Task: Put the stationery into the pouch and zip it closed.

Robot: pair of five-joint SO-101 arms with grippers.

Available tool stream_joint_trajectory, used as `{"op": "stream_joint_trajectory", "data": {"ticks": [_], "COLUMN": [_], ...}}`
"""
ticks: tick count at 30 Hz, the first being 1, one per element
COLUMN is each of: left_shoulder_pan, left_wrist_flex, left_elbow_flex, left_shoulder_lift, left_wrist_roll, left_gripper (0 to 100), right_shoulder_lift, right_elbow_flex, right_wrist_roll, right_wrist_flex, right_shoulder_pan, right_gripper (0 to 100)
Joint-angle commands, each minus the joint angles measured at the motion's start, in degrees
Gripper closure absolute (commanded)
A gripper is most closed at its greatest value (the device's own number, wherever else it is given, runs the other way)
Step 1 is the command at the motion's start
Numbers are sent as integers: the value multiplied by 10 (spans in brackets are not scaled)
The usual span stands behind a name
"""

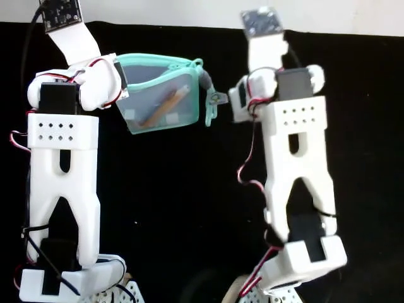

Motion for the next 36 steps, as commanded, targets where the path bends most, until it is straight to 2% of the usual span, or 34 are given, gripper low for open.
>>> {"op": "stream_joint_trajectory", "data": {"ticks": [1, 12, 16, 24, 32, 36], "left_shoulder_pan": [8, 8, 8, 7, 7, 7], "left_wrist_flex": [-8, -9, -10, -10, -10, -10], "left_elbow_flex": [2, 2, 2, 3, 3, 3], "left_shoulder_lift": [1, 1, 1, 1, 1, 1], "left_wrist_roll": [4, 4, 4, 3, 2, 2], "left_gripper": [993, 993, 993, 993, 993, 993], "right_shoulder_lift": [-84, -223, -246, -256, -253, -252], "right_elbow_flex": [119, 534, 638, 764, 841, 866], "right_wrist_roll": [29, 53, 54, 50, 50, 50], "right_wrist_flex": [-88, -481, -624, -904, -1115, -1175], "right_shoulder_pan": [-29, -33, -33, -40, -60, -60], "right_gripper": [814, 814, 814, 814, 814, 814]}}
